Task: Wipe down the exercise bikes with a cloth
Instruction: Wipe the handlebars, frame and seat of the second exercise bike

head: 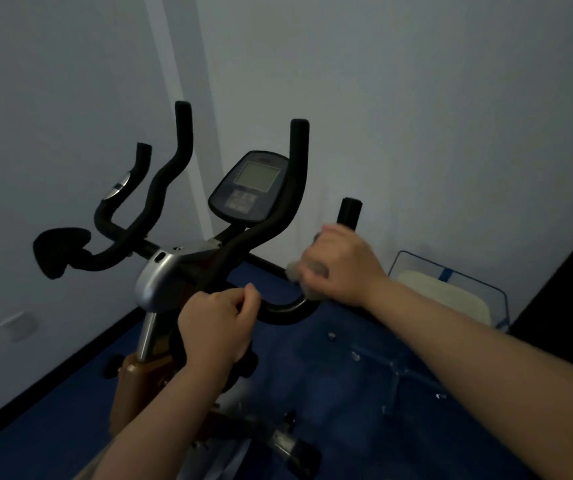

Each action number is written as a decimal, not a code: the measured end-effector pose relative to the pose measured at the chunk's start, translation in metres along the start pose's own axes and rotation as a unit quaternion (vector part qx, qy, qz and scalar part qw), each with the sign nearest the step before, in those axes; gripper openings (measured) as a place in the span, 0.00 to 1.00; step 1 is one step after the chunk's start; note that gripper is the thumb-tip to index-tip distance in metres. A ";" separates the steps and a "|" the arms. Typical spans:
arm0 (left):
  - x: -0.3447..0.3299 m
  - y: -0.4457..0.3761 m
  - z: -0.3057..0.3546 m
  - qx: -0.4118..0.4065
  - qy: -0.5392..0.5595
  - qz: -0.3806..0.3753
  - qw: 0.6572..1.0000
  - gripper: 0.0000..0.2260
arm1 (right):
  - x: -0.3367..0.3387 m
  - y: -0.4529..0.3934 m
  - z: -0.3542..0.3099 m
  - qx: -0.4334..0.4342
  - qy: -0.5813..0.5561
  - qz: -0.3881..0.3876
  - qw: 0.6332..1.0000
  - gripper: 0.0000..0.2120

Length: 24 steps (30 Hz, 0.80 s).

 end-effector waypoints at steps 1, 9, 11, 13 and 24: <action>0.000 0.000 0.000 0.001 0.007 0.001 1.000 0.23 | 0.004 -0.004 0.007 -0.048 0.000 0.016 0.999 0.18; -0.005 0.000 -0.006 0.004 0.017 0.011 1.000 0.25 | -0.036 0.029 -0.048 -0.043 0.006 0.154 0.987 0.10; -0.005 0.000 -0.006 0.005 0.017 0.017 1.000 0.25 | -0.023 0.018 -0.028 0.068 0.024 0.092 0.993 0.11; -0.005 0.000 -0.005 0.006 0.021 0.011 1.000 0.25 | -0.007 0.003 -0.009 0.067 0.057 0.099 0.991 0.13; -0.005 0.000 -0.005 0.020 0.014 0.004 1.000 0.25 | -0.029 -0.008 -0.011 -0.476 -0.163 0.274 0.820 0.27</action>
Point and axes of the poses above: each hand's wrist, its own y-axis away from the middle knuckle, its own x-axis out of the back of the hand, z = x × y, the point moved 1 cm from there along -y, towards the middle knuckle, and after that the axes turned 9 degrees about x, right-handed, at the moved point
